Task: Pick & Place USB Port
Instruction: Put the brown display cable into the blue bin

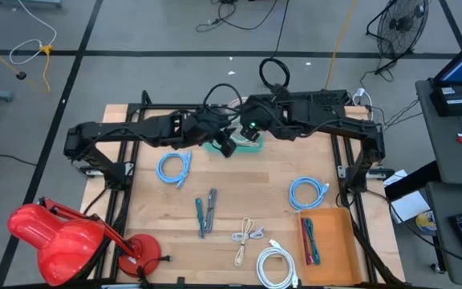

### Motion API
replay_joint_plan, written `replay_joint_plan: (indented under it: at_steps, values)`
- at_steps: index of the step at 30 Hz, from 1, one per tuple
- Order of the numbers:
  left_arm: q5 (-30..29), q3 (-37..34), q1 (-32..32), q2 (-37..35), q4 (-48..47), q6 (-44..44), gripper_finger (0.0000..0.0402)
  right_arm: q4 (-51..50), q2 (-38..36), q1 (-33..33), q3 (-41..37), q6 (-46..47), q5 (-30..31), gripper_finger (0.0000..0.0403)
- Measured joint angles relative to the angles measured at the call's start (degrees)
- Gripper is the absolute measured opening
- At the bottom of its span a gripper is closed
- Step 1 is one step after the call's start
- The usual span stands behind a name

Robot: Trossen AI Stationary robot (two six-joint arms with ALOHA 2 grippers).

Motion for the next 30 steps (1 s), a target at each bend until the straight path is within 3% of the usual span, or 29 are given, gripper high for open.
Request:
replay_joint_plan:
  at_steps: [6, 11, 17, 22, 30]
  values:
    - [7.0, 0.0, -2.7, -5.1, -0.8, 0.2, 0.0122, -2.1, -4.0, 1.0, 0.0, 2.0, 0.7, 0.0006]
    - [9.4, 0.0, -3.0, -8.6, 0.1, -1.3, 0.0122, -0.6, -8.2, 1.8, 0.0, 3.0, -1.5, 0.0006]
    - [25.5, 0.0, 0.8, -8.7, 8.9, -2.2, 0.0122, 5.2, -11.4, 4.6, 0.1, 2.6, -5.3, 0.0006]
    - [27.6, -0.1, 1.2, -8.0, 11.3, -2.3, 0.0122, 6.0, -11.8, 6.0, 0.1, 2.3, -2.6, 0.0006]
    - [25.0, -0.1, 1.6, -8.1, 14.2, -2.4, 0.0122, 5.0, -10.8, 7.0, -1.0, 2.9, -2.4, 0.0006]
